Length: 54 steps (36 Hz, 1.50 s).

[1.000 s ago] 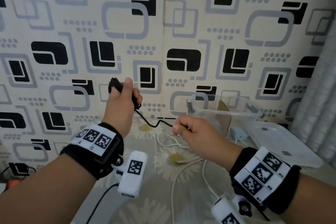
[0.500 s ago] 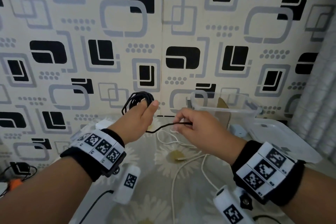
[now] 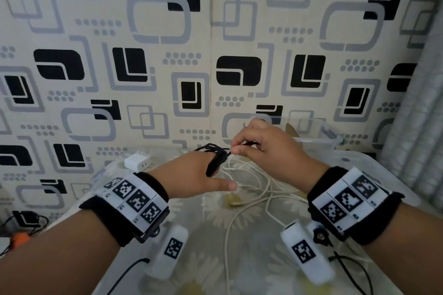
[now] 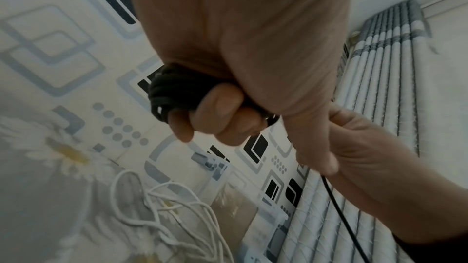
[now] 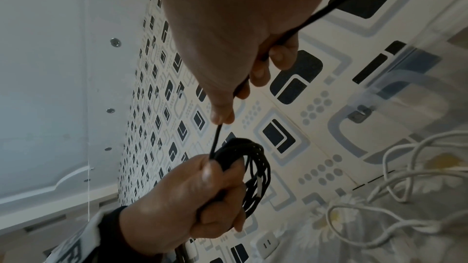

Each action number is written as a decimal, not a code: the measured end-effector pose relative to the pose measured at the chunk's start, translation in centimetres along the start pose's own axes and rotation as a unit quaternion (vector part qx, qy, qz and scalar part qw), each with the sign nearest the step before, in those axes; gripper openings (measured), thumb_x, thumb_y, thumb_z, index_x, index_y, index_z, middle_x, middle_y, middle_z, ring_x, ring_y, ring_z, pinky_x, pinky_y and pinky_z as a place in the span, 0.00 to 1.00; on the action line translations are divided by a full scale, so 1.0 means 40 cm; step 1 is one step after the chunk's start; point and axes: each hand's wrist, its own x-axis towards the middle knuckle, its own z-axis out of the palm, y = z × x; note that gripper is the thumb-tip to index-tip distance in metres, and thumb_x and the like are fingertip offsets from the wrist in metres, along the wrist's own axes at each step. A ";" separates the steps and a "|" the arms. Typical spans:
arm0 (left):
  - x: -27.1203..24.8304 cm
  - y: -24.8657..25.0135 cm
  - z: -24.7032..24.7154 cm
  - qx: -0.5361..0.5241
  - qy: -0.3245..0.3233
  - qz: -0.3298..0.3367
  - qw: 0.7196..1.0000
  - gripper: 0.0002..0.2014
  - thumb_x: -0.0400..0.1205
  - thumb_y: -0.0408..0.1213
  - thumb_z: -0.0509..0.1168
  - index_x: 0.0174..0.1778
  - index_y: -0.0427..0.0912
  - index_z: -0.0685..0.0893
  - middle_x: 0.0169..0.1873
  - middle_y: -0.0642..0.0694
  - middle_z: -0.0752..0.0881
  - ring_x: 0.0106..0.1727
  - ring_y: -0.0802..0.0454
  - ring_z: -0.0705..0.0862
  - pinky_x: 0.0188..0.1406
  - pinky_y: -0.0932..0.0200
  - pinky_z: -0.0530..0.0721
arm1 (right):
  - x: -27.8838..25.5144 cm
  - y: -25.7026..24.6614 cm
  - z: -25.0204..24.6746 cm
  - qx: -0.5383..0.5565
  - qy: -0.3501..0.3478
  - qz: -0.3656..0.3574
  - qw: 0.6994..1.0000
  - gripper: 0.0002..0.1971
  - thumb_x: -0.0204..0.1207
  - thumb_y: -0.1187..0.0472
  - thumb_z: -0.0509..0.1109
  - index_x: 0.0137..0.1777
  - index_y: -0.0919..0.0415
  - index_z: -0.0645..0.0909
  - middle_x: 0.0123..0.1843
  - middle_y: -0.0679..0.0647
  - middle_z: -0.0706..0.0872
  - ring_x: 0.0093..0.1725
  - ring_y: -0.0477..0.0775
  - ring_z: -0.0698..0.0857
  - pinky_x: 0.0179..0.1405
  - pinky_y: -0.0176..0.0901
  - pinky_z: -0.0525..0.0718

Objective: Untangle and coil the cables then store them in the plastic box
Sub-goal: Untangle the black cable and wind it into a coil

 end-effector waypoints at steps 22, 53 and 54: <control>0.001 0.048 -0.041 -0.709 -0.134 0.019 0.692 0.30 0.67 0.72 0.52 0.22 0.46 0.71 0.09 0.54 0.66 0.07 0.62 0.63 0.25 0.62 0.80 | -0.020 -0.023 0.058 0.291 -0.029 0.045 0.955 0.38 0.76 0.27 0.53 0.58 0.64 0.78 0.53 0.72 0.83 0.53 0.73 0.82 0.57 0.68 0.82; 0.018 0.097 -0.010 -0.715 0.028 0.009 0.698 0.30 0.81 0.65 0.45 0.22 0.46 0.67 0.11 0.52 0.62 0.10 0.58 0.61 0.28 0.61 0.79 | 0.028 -0.108 0.041 0.579 0.090 0.275 0.762 0.33 0.80 0.32 0.52 0.24 0.58 0.67 0.21 0.54 0.62 0.19 0.51 0.61 0.19 0.39 0.70; 0.019 0.099 -0.007 -0.719 0.027 0.007 0.694 0.31 0.82 0.65 0.44 0.21 0.46 0.67 0.11 0.52 0.62 0.09 0.59 0.61 0.27 0.62 0.79 | 0.029 -0.111 0.042 0.570 0.099 0.282 0.765 0.33 0.81 0.33 0.52 0.23 0.58 0.66 0.21 0.54 0.61 0.19 0.51 0.60 0.18 0.38 0.67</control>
